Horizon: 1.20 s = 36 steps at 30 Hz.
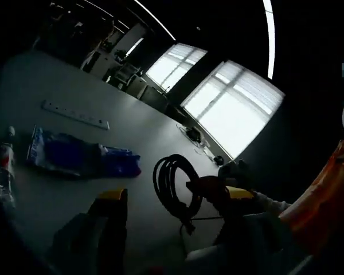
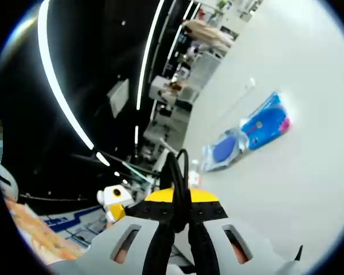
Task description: Arrange the tabletop items into an orderly group along one side of the table until the central work area is clear of visible clutter.
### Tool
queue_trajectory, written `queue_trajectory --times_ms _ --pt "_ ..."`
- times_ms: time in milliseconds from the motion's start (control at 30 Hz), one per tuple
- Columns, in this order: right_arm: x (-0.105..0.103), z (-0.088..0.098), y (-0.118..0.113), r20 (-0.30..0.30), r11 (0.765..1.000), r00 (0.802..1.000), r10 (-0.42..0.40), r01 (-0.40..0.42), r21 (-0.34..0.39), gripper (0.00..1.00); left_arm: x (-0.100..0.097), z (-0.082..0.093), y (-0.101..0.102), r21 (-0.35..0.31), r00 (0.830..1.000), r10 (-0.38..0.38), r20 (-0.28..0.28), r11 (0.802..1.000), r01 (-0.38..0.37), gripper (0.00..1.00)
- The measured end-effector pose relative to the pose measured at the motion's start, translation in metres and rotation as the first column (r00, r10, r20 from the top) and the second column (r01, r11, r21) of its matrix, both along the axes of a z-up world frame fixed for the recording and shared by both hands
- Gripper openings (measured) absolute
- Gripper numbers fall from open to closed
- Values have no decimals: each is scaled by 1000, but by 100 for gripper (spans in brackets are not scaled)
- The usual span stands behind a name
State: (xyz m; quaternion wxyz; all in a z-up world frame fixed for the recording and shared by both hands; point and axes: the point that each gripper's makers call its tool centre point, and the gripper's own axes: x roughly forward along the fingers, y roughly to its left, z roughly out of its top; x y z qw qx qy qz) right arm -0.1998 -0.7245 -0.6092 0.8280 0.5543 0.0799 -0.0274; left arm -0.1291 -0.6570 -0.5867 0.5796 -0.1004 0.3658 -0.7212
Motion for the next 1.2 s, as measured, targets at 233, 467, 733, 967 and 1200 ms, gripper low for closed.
queue_trajectory --times_ms 233,467,733,967,1200 --pt "2 -23 -9 -92 999 995 32 -35 -29 1 19 -14 26 56 999 29 13 998 -30 78" --pt "5 -36 -27 -159 996 986 50 -62 -71 1 26 -24 40 70 996 86 -30 994 -84 76" --pt "23 -38 -35 -134 996 989 69 -76 -44 1 19 -26 39 81 993 100 -56 992 -95 74" --pt "28 -58 -33 -175 994 979 103 -109 -28 1 22 -25 40 78 993 108 -54 992 -104 74" --pt "18 -72 -36 -202 995 975 97 -101 -10 2 30 -32 47 96 990 130 -59 988 -124 73"
